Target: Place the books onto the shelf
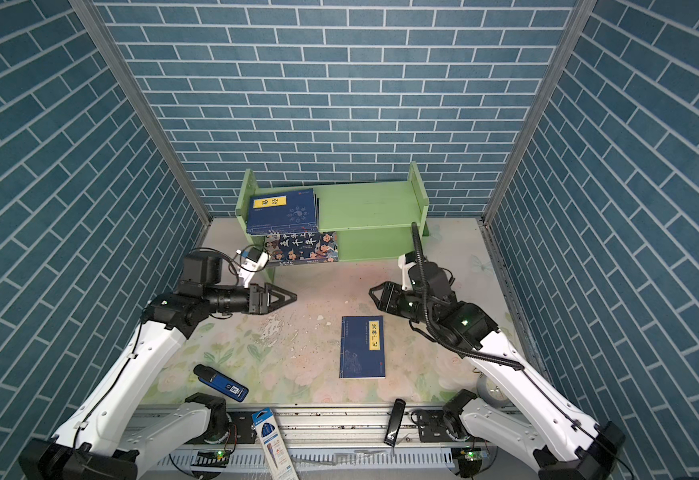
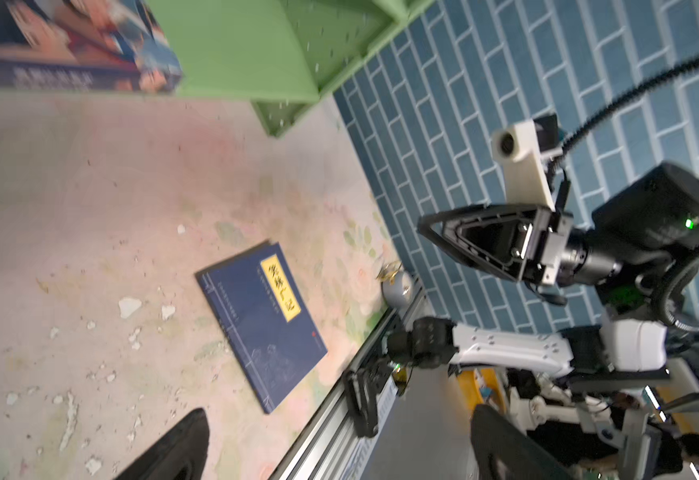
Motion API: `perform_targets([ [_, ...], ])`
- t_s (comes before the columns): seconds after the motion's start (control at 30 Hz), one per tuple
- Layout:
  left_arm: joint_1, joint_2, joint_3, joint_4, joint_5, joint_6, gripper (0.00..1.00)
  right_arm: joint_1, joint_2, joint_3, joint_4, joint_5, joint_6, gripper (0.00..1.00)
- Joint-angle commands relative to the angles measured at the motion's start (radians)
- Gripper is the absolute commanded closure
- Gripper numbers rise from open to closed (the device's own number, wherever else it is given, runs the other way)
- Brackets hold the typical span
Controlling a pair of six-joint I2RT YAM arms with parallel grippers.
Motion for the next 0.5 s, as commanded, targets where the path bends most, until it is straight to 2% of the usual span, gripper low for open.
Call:
perform_targets([
  [0.0,-0.089,0.009,-0.041,0.027,-0.174,0.055,0.0,0.012,0.054,-0.086,-0.025,0.042,0.156,0.43],
  [0.13,-0.123,0.068,-0.134,0.178,-0.233,-0.016,0.0,0.013,0.155,-0.136,-0.01,0.115,0.181,0.36],
  [0.23,-0.167,0.132,-0.178,0.287,-0.241,-0.059,0.0,0.012,0.235,-0.167,0.072,0.112,0.192,0.35],
  [0.4,-0.245,0.238,-0.201,0.396,-0.237,-0.094,0.0,0.012,0.326,-0.225,0.269,0.022,0.205,0.34],
  [0.47,-0.253,0.277,-0.224,0.465,-0.214,-0.128,0.0,0.012,0.34,-0.209,0.221,0.054,0.199,0.34],
])
